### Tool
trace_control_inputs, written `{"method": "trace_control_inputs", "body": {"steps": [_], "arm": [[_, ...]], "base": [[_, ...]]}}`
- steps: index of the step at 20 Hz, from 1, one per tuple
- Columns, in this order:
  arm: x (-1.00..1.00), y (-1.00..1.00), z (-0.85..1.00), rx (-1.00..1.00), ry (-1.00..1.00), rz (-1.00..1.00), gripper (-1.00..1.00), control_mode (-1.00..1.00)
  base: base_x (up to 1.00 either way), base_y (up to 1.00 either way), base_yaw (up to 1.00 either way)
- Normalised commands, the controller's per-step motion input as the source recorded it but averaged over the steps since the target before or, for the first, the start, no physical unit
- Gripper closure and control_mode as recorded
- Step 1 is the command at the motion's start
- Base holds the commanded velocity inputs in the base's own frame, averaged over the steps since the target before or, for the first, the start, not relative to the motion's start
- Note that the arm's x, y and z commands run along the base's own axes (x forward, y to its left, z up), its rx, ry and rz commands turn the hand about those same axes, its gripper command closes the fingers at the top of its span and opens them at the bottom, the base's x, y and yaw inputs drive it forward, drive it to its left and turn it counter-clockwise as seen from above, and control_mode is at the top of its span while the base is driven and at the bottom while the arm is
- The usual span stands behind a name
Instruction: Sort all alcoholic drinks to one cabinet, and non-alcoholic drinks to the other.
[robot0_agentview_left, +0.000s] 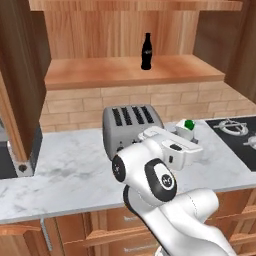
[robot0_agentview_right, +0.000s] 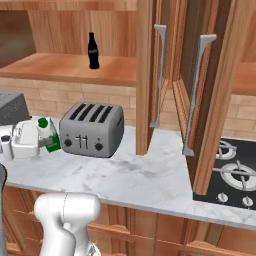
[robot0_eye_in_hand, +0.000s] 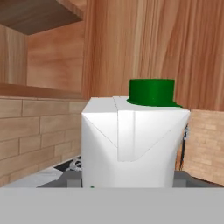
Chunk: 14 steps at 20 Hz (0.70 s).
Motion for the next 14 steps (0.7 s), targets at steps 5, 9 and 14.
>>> {"method": "trace_control_inputs", "body": {"steps": [5, 9, 14], "arm": [[0.0, 0.0, 0.0, 0.0, 0.0, 0.0, 1.0, 1.0], [0.0, 0.0, 0.0, 0.0, 0.0, 0.0, 1.0, 1.0], [0.4, 0.18, 0.02, 0.0, 0.05, 0.0, 1.0, -1.0]], "base": [[0.8, 0.25, -0.03], [0.58, 0.19, -0.03], [0.07, 0.01, 0.0]]}}
